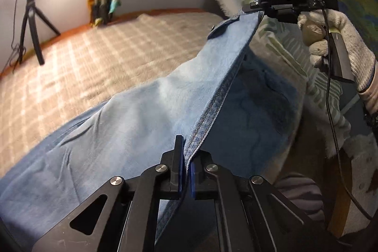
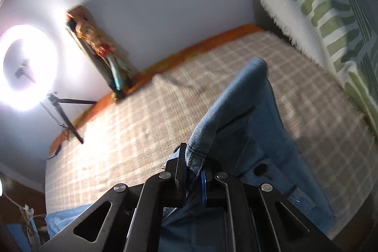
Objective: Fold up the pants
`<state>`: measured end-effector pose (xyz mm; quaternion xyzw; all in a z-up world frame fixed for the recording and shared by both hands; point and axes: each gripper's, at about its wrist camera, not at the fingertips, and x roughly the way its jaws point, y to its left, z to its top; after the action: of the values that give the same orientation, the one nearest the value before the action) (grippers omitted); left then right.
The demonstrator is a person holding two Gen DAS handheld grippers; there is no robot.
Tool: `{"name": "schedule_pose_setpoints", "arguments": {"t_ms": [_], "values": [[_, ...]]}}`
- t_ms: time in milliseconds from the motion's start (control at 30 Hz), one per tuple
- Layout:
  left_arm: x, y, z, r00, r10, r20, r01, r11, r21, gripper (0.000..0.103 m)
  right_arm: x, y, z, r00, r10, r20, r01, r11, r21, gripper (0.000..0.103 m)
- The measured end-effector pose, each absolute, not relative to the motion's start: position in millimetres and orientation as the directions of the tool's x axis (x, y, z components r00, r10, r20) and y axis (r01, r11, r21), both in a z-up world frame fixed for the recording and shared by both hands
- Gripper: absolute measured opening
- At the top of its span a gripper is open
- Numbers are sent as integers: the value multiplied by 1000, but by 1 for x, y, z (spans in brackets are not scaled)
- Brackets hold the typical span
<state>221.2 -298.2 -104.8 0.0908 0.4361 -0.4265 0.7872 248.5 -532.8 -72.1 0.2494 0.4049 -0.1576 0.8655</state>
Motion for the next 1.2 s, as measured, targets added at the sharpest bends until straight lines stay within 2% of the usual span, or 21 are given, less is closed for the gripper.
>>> {"name": "schedule_pose_setpoints", "arguments": {"t_ms": [233,400,633,867,967,1033,1100,1200], "values": [[187,-305,-107,214,-573,-791,820,546,-174,3,170,-529,-59,695,-76,-715,460,811,361,6],[175,-311,-126,176,-531,-829,847,511,-147,3,107,-534,-95,722,-70,-689,490,754,437,5],[167,-316,-145,141,-490,-860,870,476,-128,3,56,-545,-164,697,-40,-716,569,639,517,5],[171,-318,-152,113,-472,-874,875,464,-137,4,51,-548,-190,660,29,-751,569,632,525,7],[176,-318,-148,90,-471,-877,872,463,-159,10,47,-551,-190,650,50,-759,553,654,517,14],[178,-316,-144,75,-482,-873,868,463,-181,14,42,-555,-187,628,49,-777,562,662,496,32],[179,-310,-138,65,-495,-866,862,466,-202,16,37,-558,-182,617,40,-786,570,666,481,33],[182,-297,-123,67,-529,-846,851,474,-229,25,26,-563,-164,626,-11,-780,558,705,438,37]]}}
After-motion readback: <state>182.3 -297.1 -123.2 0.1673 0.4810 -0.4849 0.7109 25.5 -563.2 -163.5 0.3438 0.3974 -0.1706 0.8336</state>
